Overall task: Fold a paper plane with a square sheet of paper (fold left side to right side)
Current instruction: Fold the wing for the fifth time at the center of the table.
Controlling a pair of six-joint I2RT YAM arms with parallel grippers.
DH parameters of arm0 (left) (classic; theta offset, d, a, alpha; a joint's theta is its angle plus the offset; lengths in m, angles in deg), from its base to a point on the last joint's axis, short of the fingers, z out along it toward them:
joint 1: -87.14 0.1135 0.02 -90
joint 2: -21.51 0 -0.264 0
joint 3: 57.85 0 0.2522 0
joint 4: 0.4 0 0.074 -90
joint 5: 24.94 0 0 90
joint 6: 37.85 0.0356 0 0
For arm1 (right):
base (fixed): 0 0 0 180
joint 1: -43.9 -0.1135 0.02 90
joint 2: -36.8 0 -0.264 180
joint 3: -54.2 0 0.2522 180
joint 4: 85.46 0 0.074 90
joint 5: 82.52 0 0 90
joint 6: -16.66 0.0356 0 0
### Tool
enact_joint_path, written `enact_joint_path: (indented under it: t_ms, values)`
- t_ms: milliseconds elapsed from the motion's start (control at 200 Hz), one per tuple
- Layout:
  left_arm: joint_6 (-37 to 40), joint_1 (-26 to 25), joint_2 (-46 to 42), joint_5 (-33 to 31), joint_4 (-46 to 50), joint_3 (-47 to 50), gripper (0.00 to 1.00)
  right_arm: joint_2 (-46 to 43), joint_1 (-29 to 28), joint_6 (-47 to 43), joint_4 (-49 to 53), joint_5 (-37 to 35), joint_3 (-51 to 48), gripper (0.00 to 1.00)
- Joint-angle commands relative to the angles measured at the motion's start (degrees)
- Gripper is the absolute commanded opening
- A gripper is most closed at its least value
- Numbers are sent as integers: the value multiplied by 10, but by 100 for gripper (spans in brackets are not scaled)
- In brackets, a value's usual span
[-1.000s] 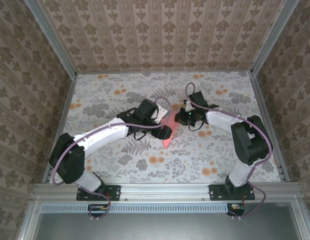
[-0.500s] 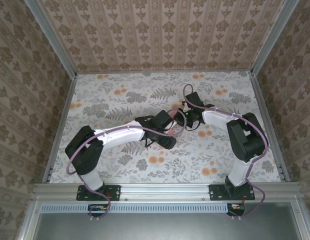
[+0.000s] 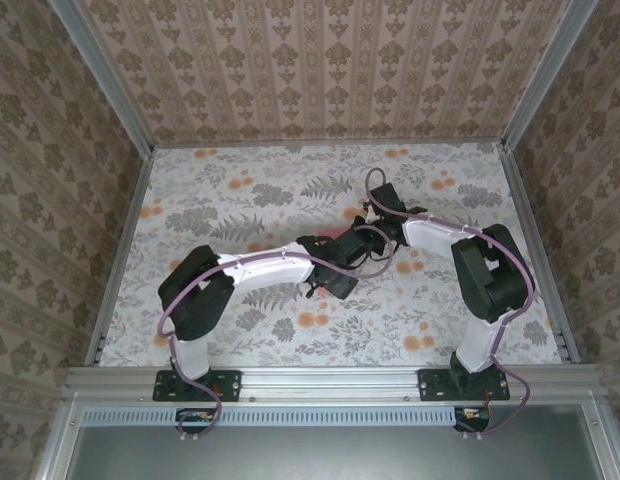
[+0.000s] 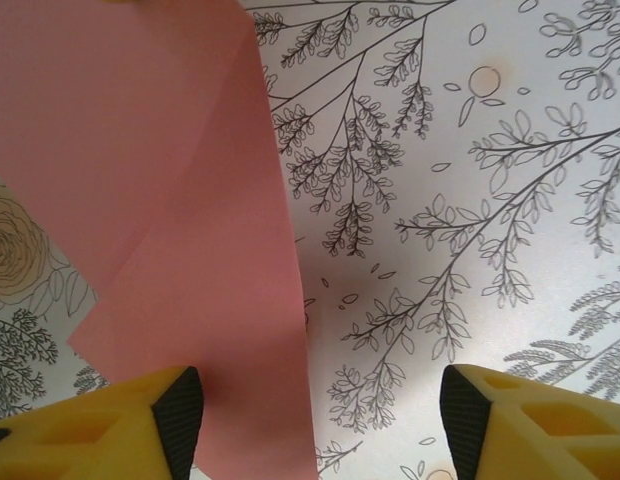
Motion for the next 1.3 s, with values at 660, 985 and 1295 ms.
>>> enact_joint_path:
  t_ms: [660, 985, 1295]
  values:
    - [-14, -6, 32, -34, 39, -26, 19, 17, -7, 5, 22, -5, 16, 0]
    - [-16, 0, 16, -26, 26, -12, 7, 17, -7, -5, 28, -4, 18, 0]
    - [-24, 25, -24, 31, -18, 22, 6, 7, 0, -22, 25, -2, 28, 0]
